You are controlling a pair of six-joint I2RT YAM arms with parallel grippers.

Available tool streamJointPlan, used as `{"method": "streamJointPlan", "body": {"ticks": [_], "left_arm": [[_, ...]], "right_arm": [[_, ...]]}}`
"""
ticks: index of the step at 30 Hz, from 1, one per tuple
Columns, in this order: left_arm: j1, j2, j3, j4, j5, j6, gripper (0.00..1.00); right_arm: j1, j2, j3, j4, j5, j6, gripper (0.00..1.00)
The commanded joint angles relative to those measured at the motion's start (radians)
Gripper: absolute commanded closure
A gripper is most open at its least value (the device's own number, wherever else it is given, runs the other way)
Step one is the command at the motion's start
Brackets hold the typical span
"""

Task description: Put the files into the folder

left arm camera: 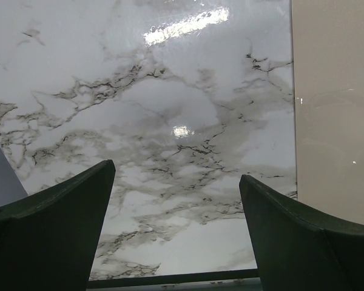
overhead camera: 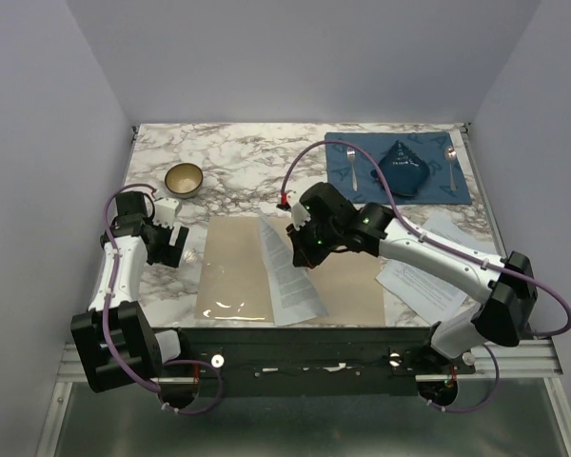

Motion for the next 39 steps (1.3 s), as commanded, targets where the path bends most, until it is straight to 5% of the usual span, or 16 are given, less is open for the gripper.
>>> {"method": "streamJointPlan", "body": {"ticks": [1,25,39], "left_arm": [[0.006,-0.032,-0.016,0.013,-0.018,0.043,0.01],[0.007,-0.011,-0.048,0.049,-0.022,0.057,0.01],[0.004,-0.001,-0.059,0.044,-0.002,0.071,0.01]], "right_arm": [[-0.006,0.039,0.056,-0.021,-0.042,-0.030,0.99],[-0.024,0.145,0.122,0.013,-0.071,-0.042,0.99],[-0.107,0.230,0.157,0.174,-0.036,0.033,0.99]]}}
